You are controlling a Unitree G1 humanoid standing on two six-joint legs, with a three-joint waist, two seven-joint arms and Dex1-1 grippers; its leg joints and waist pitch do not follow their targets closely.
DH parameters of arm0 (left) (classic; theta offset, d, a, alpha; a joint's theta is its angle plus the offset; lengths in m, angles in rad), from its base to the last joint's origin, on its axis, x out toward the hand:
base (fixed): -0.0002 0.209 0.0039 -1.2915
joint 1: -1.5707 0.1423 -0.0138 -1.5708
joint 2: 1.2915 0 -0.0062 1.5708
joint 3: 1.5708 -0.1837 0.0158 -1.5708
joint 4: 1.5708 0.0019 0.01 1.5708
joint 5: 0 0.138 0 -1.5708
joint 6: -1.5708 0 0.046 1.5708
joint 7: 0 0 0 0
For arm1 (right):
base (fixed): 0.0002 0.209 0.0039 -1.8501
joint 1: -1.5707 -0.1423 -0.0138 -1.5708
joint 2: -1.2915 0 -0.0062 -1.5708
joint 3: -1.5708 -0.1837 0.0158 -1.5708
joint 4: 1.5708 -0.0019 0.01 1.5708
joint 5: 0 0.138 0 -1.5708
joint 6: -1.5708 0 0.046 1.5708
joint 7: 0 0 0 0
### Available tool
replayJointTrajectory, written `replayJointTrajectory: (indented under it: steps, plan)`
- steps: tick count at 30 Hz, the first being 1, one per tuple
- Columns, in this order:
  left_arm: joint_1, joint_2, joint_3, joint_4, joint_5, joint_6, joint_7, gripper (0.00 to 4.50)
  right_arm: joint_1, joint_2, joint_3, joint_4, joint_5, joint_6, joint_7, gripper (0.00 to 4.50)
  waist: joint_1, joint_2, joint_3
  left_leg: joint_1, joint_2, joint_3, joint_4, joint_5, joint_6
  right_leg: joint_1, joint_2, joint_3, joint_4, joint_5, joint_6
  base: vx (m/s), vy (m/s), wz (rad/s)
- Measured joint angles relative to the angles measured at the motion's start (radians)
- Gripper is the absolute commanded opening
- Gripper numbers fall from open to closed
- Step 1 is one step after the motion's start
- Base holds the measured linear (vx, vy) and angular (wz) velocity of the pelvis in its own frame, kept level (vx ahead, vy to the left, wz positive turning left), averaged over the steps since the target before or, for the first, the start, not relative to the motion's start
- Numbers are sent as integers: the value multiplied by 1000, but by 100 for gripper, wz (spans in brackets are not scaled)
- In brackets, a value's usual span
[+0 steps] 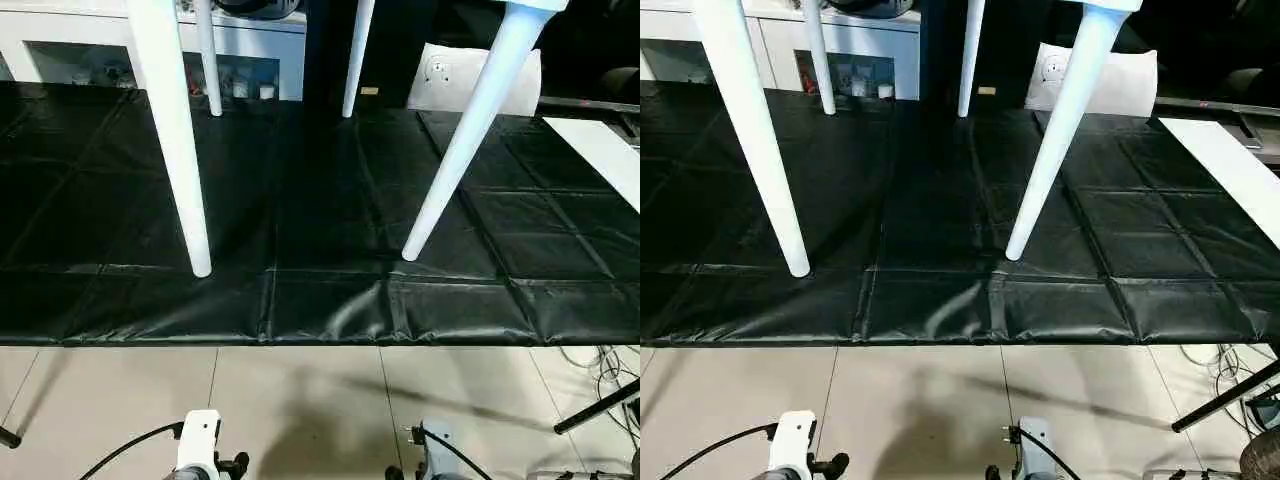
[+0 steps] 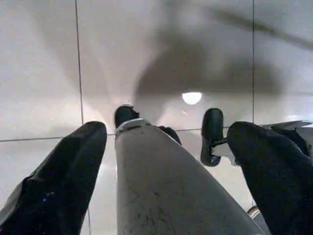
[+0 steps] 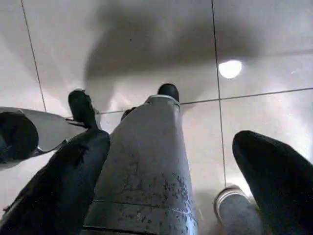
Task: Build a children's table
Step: Flip table
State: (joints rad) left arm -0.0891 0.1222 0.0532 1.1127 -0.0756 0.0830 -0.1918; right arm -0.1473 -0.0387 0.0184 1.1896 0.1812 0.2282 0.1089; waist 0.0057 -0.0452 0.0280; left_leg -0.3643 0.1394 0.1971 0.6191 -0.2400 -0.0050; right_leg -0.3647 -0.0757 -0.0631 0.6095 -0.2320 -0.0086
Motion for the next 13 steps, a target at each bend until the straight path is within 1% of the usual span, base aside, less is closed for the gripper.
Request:
replayJointTrajectory:
  steps: [13]
  plan:
    - [0,0,0,0,0,0,0,442,0,0,0,0,0,0,0,450,0,1,0,0,0,0,-3,0,0,-1,0,0,-1,0,1,0,0,0]
